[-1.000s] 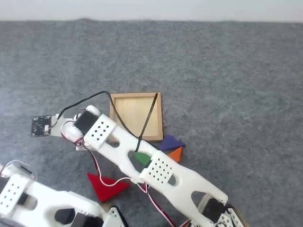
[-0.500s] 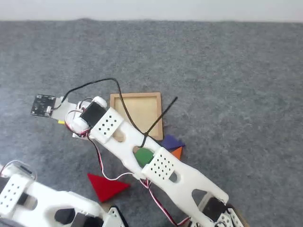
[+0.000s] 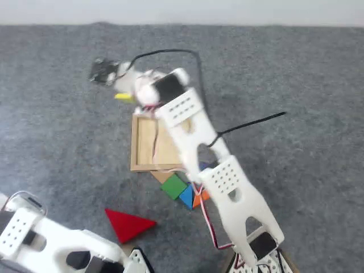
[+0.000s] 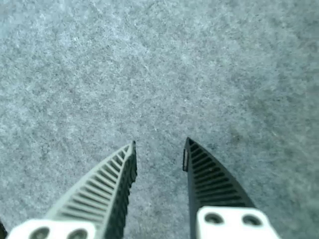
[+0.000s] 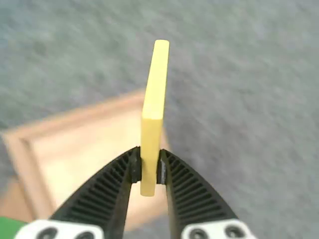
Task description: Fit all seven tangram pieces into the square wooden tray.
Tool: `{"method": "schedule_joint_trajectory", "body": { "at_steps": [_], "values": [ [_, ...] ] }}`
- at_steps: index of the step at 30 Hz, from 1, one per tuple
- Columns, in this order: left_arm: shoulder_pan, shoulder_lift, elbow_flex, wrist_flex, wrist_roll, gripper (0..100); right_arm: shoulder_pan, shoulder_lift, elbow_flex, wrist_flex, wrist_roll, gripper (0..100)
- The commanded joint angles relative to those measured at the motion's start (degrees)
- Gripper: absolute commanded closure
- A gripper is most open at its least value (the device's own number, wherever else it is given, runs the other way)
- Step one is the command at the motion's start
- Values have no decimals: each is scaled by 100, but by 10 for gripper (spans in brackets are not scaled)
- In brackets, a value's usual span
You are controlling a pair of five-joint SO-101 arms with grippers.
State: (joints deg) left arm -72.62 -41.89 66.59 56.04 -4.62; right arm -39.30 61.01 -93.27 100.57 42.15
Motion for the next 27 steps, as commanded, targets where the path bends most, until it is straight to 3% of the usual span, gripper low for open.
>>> {"method": "schedule_joint_trajectory", "body": {
  "at_steps": [1,9,17,23,27],
  "values": [
    [53,-167,-48,-132,-53,840,435,-576,105,259,659,990],
    [193,-167,13,-158,-53,840,716,-1516,1152,277,1284,990],
    [343,-141,180,-527,-53,840,585,-4295,4396,233,1380,990],
    [932,-114,673,-1055,-844,840,593,-5842,6286,-110,1468,990],
    [1037,-123,752,-1134,-941,840,497,-6624,7534,-549,1767,990]
  ]
}}
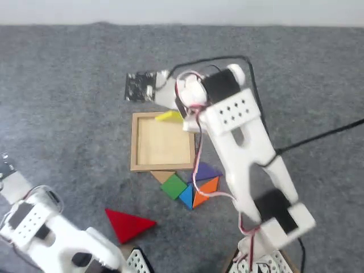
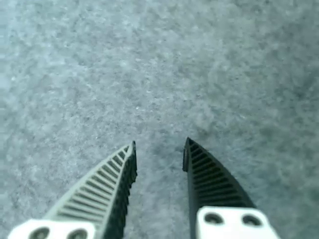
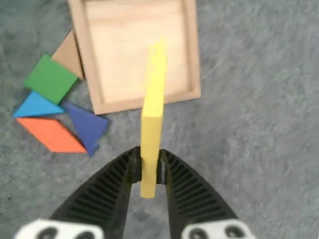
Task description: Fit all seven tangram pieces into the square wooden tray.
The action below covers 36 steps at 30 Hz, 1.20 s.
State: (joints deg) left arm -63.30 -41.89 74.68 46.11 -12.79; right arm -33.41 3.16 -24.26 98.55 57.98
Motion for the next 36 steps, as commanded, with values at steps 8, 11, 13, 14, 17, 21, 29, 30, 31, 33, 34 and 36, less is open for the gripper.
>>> {"method": "schedule_joint_trajectory", "body": {
  "at_steps": [8,11,13,14,17,21,29,30,31,33,34,36],
  "values": [
    [105,-123,-57,-149,-114,840,-347,-2527,3868,-2958,211,990],
    [105,-123,-57,-149,-114,840,-347,-2703,4941,-4163,193,990],
    [105,-123,-57,-158,-114,840,-338,-2659,5398,-4813,211,990],
    [114,-123,-57,-167,-114,840,-338,-2598,5530,-5112,211,990],
    [114,-123,-57,-167,-114,840,-365,-2202,5618,-5727,211,991],
    [105,-123,-57,-167,-114,840,-374,-1411,5618,-6738,70,991],
    [167,-105,-207,97,-114,841,-505,-444,5618,-7565,18,991],
    [299,-105,-207,141,-132,841,-505,-391,5618,-7635,18,991],
    [378,-105,-207,149,-141,841,-505,-356,5618,-7679,18,991],
    [492,-97,-215,246,-141,841,-558,-277,5618,-7688,9,991],
    [563,-97,-215,290,-149,841,-585,-207,5618,-7749,-35,991],
    [800,-97,-259,325,-167,841,-637,22,5618,-8092,-360,991]
  ]
}}
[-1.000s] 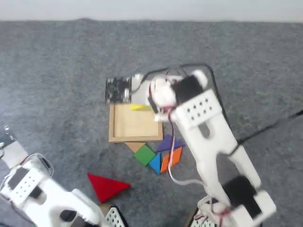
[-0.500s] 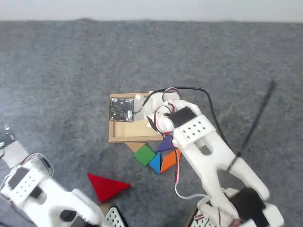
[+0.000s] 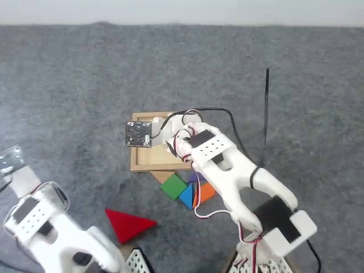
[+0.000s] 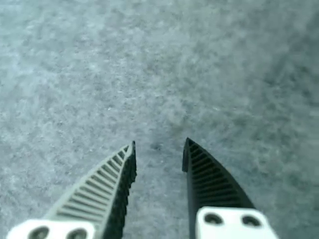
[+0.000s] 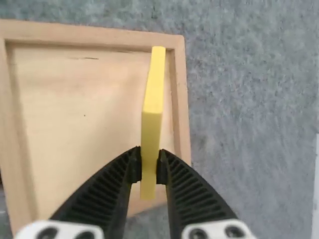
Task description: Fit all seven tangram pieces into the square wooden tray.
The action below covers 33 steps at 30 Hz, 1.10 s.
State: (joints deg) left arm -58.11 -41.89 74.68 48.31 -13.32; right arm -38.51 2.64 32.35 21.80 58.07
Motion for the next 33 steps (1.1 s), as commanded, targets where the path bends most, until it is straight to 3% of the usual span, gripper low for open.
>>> {"method": "schedule_joint_trajectory", "body": {
  "at_steps": [1,5,15,28,33],
  "values": [
    [387,-79,-312,211,-176,841,-145,207,-44,-576,-404,991],
    [870,624,-1024,818,-246,841,-145,444,-44,-699,-422,991],
    [2180,4431,-4145,1846,237,890,4,523,-9,-690,-422,991],
    [2321,4765,-4338,1837,0,891,92,444,-35,-365,-193,991],
    [2295,4765,-4330,1749,9,892,426,189,-35,-233,-193,991]
  ]
}}
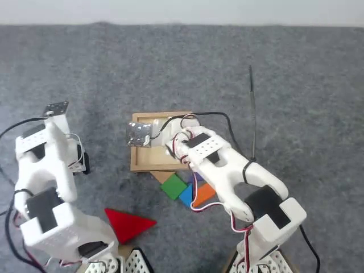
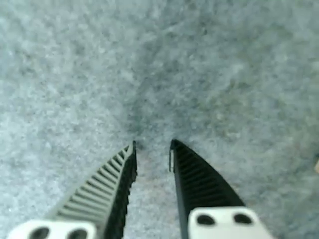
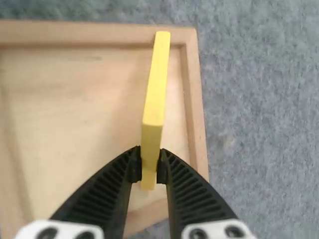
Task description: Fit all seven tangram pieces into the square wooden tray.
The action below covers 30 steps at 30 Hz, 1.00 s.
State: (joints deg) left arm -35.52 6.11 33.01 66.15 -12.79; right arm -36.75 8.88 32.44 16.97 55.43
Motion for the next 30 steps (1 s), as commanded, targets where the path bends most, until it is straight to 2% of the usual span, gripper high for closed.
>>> {"method": "schedule_joint_trajectory", "body": {
  "at_steps": [1,13,20,30],
  "values": [
    [35,-35,-163,-35,-44,892,286,-497,-44,338,70,991],
    [35,-35,-154,-53,-44,894,207,-418,-53,470,237,981],
    [35,-35,-154,-62,-44,894,-145,-365,-35,690,229,794],
    [26,-35,-154,-193,246,894,-119,-822,-44,1499,44,798]
  ]
}}
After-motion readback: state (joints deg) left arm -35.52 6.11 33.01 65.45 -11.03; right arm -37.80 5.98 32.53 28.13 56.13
